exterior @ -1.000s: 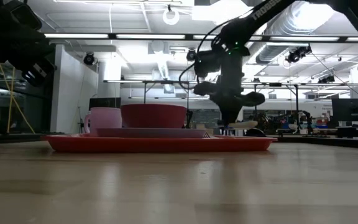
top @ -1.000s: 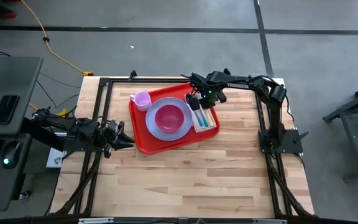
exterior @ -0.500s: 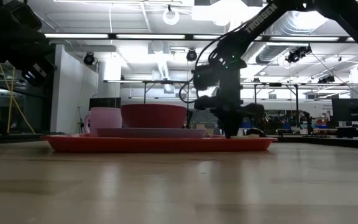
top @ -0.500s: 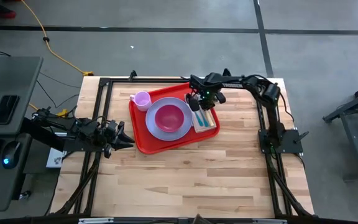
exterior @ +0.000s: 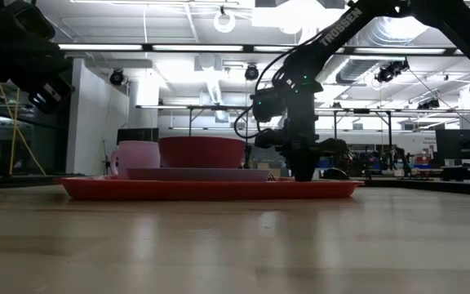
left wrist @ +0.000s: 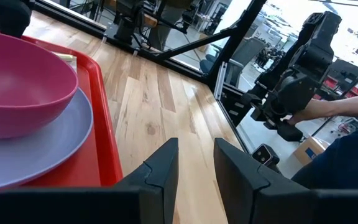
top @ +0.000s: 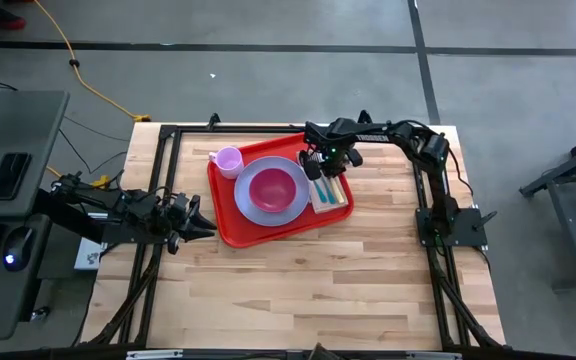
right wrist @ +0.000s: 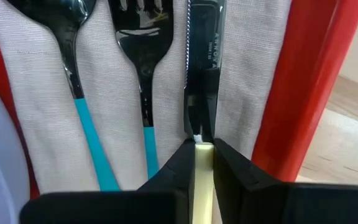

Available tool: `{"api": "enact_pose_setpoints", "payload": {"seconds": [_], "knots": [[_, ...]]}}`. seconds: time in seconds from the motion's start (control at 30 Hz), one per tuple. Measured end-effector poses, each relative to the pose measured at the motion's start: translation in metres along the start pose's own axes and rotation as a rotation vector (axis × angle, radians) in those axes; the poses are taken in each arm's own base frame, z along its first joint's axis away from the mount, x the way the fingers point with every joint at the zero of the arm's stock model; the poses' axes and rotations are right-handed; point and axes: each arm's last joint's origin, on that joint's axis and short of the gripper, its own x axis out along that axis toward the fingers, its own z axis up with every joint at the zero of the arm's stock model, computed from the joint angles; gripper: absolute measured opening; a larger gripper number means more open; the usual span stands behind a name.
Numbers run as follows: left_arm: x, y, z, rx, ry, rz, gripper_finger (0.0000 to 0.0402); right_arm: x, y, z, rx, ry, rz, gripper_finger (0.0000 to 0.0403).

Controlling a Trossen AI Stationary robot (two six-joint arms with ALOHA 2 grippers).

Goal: Set up tray
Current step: Put the yellow knife on the brown napkin to the right of the blue fork, then return to Home Position

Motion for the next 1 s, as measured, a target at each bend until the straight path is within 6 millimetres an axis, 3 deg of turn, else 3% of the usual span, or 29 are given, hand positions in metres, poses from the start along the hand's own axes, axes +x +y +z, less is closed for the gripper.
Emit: {"api": "enact_pose_setpoints", "payload": {"seconds": [0.47, 0.77, 1.0], "knots": [[0.0, 0.0, 0.0, 0.001, 0.0, 0.0, 0.0134, -0.007, -0.004, 0.006, 0.008, 0.003, 0.032, 0.0097], [0.0, 0.0, 0.0, 0.002, 0.0, 0.0, 0.0134, -0.05, -0.005, 0.011, -0.019, -0.094, 0.019, 0.0094], [0.0, 0.0, 0.0, 0.0, 0.002, -0.005, 0.0134, -0.095, 0.0, 0.008, -0.091, -0.21, 0.059, 0.0094]]}}
